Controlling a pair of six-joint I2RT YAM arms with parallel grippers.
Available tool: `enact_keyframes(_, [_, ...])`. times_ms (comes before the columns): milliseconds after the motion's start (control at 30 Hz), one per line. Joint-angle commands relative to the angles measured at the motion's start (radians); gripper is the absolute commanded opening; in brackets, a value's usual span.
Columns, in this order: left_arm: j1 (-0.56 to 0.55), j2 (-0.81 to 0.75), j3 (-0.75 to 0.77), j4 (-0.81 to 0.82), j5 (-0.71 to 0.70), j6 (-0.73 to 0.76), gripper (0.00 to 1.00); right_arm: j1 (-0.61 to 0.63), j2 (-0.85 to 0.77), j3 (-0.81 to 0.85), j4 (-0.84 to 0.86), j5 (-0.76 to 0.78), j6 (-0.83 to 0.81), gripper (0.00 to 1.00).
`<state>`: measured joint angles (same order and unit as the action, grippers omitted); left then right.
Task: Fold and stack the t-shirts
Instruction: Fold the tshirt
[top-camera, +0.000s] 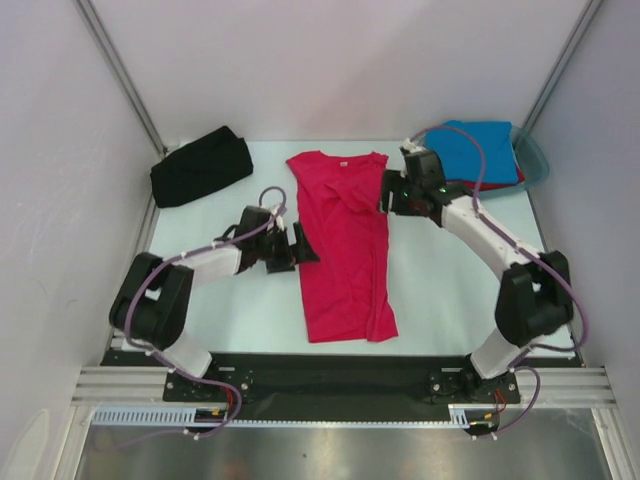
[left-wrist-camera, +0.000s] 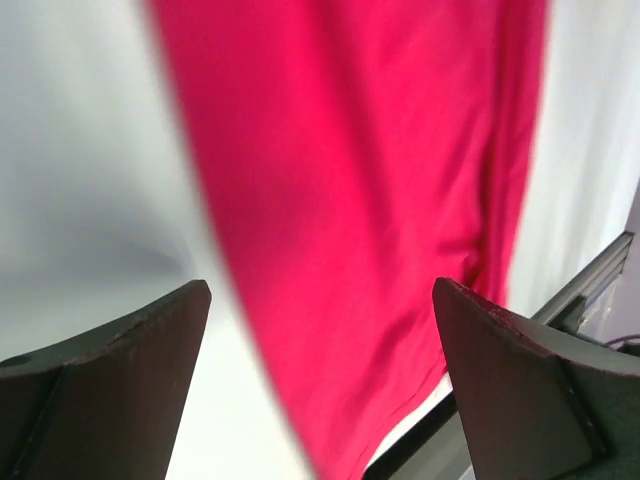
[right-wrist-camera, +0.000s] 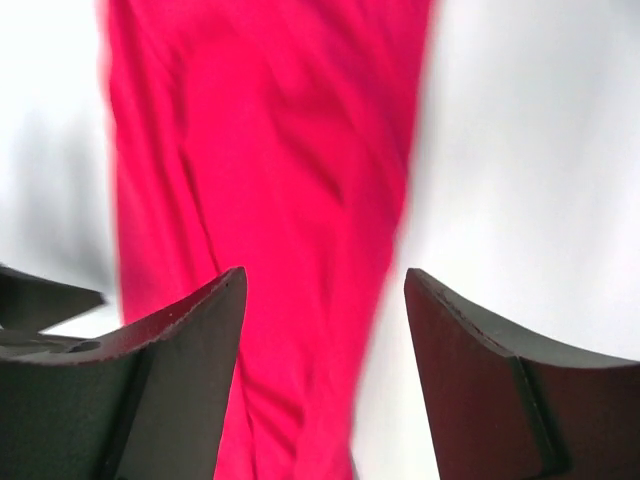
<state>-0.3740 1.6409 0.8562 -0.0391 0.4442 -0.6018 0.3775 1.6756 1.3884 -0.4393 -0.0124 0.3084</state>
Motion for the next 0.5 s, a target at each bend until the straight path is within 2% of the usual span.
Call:
enact_keyframes(0, [-0.022,-0.194,-0.234,0.128,-0.033,-0.073,1.00,-0.038,-0.144,-0.222,-0.075,-0.039,0.092,0.70])
enact_keyframes(67, [-0.034,-0.284,-0.301,0.146,-0.042,-0.093,1.00,-0.038,-0.215,-0.369,-0.072,-0.095,0.142,0.69])
enact_keyframes(167, [-0.042,-0.329,-0.388,0.189,-0.039,-0.113,1.00,-0.034,-0.336,-0.521,-0.053,-0.130,0.214,0.69])
enact_keyframes(300, [-0.059,-0.319,-0.454,0.243,0.004,-0.128,1.00,-0.031,-0.430,-0.629,-0.042,-0.166,0.271,0.69])
enact_keyframes(467, [-0.086,-0.259,-0.490,0.304,0.068,-0.153,1.00,-0.017,-0.488,-0.667,-0.058,-0.149,0.297,0.69])
